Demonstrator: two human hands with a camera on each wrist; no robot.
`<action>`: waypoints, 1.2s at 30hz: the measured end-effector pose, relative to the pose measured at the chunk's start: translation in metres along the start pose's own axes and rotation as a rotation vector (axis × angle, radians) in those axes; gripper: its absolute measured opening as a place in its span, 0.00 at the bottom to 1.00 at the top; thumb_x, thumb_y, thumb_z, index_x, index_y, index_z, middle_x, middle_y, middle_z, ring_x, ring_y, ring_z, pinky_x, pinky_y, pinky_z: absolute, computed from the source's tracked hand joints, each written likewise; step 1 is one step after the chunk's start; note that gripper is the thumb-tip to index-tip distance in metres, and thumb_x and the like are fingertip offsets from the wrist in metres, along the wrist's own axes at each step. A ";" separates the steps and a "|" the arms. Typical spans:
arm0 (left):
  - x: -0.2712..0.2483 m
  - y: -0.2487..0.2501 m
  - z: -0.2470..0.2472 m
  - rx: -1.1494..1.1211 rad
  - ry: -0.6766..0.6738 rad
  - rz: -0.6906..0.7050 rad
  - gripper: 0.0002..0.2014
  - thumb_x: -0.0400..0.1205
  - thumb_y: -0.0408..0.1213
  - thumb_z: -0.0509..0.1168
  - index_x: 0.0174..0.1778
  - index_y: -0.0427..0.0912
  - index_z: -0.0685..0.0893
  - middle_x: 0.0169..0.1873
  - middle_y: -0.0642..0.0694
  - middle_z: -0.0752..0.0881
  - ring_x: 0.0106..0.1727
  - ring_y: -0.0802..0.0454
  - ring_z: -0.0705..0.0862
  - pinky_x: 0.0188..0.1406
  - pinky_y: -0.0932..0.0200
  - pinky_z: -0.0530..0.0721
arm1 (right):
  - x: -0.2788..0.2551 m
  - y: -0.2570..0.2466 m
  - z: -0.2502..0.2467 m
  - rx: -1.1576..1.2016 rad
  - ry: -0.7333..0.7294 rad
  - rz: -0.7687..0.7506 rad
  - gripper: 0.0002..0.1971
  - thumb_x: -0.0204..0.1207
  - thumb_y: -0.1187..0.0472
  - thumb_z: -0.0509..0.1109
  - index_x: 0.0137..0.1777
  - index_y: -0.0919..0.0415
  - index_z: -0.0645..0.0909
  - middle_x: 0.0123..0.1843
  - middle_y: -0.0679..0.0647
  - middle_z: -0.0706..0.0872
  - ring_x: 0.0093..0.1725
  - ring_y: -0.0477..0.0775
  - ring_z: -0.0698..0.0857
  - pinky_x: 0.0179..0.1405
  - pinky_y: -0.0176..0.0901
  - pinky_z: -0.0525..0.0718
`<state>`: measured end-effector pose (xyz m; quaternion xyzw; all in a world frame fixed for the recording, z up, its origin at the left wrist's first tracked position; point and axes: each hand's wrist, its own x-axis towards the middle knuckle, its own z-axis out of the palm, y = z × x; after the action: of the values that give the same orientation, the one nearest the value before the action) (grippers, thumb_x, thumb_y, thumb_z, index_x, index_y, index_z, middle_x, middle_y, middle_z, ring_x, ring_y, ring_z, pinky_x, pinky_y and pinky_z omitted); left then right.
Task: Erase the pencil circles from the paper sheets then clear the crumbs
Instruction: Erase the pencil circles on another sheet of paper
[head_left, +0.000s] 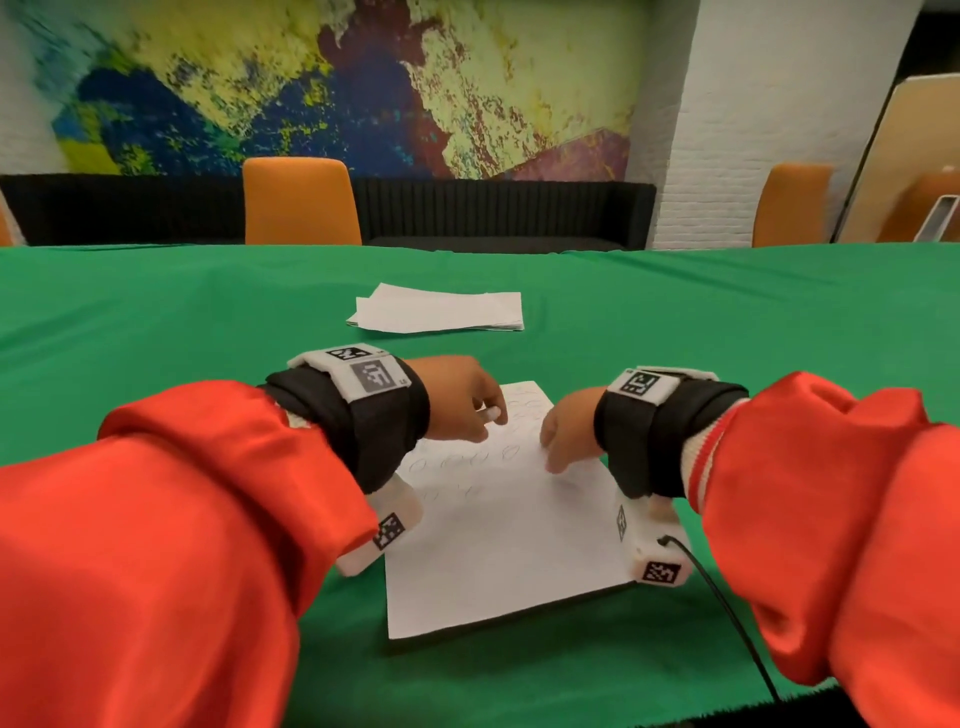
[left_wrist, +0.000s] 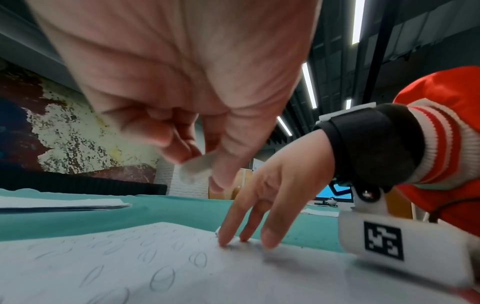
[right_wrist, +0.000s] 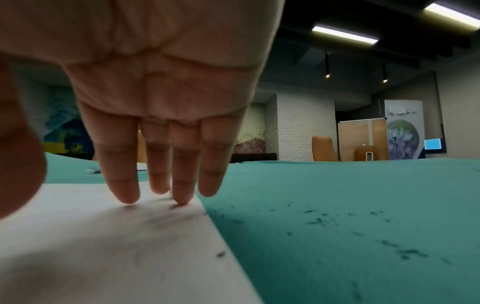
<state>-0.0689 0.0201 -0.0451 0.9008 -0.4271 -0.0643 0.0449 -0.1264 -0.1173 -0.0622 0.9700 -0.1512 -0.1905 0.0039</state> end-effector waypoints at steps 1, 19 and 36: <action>0.000 0.001 -0.001 -0.031 -0.012 -0.007 0.13 0.81 0.38 0.63 0.60 0.53 0.85 0.47 0.54 0.81 0.44 0.57 0.78 0.46 0.64 0.74 | 0.001 -0.001 0.002 -0.016 -0.028 -0.007 0.24 0.78 0.54 0.68 0.73 0.61 0.75 0.71 0.55 0.78 0.69 0.56 0.77 0.65 0.39 0.74; 0.021 0.005 0.020 -0.182 -0.204 -0.103 0.07 0.76 0.37 0.73 0.38 0.48 0.79 0.33 0.52 0.87 0.29 0.60 0.86 0.28 0.71 0.78 | -0.006 -0.001 0.019 -0.282 0.107 -0.112 0.31 0.81 0.40 0.55 0.78 0.57 0.66 0.76 0.56 0.72 0.74 0.58 0.71 0.66 0.43 0.71; 0.023 -0.012 0.010 -0.197 -0.186 -0.122 0.08 0.76 0.32 0.71 0.36 0.46 0.79 0.32 0.48 0.86 0.28 0.57 0.83 0.25 0.70 0.81 | 0.015 -0.015 -0.014 -0.287 0.178 -0.177 0.21 0.84 0.46 0.55 0.67 0.56 0.80 0.63 0.53 0.83 0.59 0.57 0.80 0.50 0.40 0.74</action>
<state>-0.0467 0.0092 -0.0587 0.9064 -0.3656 -0.1917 0.0893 -0.1035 -0.1077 -0.0560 0.9820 -0.0357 -0.1233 0.1387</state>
